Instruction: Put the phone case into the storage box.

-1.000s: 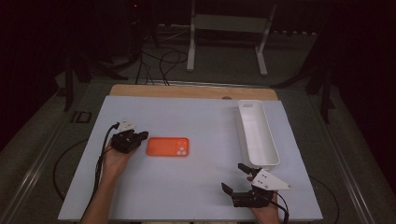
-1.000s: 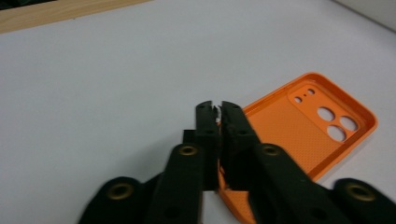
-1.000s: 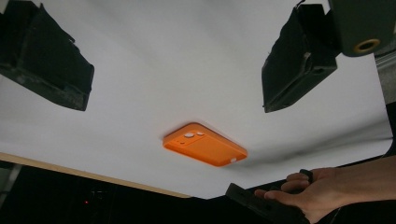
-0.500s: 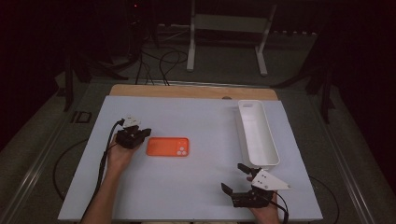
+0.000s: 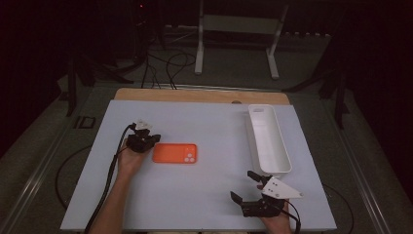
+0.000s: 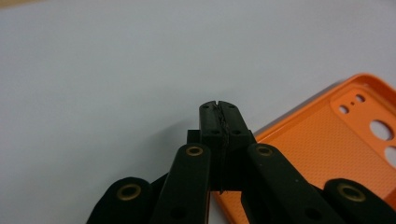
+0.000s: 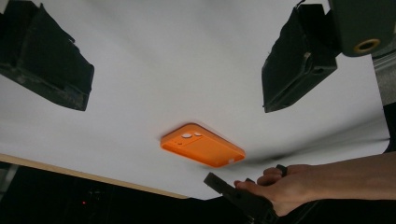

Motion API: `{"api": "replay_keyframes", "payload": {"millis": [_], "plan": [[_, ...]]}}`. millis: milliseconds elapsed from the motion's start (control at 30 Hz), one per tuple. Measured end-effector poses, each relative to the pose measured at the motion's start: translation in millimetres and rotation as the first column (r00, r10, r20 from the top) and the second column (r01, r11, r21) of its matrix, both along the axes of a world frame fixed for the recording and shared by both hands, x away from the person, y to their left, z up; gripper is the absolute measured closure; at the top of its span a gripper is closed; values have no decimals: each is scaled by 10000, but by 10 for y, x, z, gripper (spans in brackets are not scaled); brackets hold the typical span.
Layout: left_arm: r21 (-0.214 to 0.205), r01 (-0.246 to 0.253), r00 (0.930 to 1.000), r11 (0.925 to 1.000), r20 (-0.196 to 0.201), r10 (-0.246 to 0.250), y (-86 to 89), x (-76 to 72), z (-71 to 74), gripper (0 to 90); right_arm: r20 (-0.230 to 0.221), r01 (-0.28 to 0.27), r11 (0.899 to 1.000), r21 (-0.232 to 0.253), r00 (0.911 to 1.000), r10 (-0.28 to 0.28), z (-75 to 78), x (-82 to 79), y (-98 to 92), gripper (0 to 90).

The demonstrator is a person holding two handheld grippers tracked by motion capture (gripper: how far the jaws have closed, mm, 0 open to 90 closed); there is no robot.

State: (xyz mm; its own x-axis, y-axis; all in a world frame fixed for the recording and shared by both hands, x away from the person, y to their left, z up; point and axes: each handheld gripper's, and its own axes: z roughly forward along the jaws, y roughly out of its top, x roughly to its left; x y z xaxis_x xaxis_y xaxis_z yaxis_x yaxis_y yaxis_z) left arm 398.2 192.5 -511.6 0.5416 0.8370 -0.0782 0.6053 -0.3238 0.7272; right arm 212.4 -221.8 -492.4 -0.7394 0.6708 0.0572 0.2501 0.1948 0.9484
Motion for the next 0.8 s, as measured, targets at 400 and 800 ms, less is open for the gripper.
{"api": "replay_keyframes", "payload": {"millis": [400,800], "plan": [[232,-37,9994,9997,-351,45,-39,91,-112,900,7,-12,10000,-15,10000,12,-7,7,3,93],[1188,370,9986,9922,-408,-324,-98,-27,-56,900,11,-46,10000,-9,10000,46,-2,-1,7,93]]}}
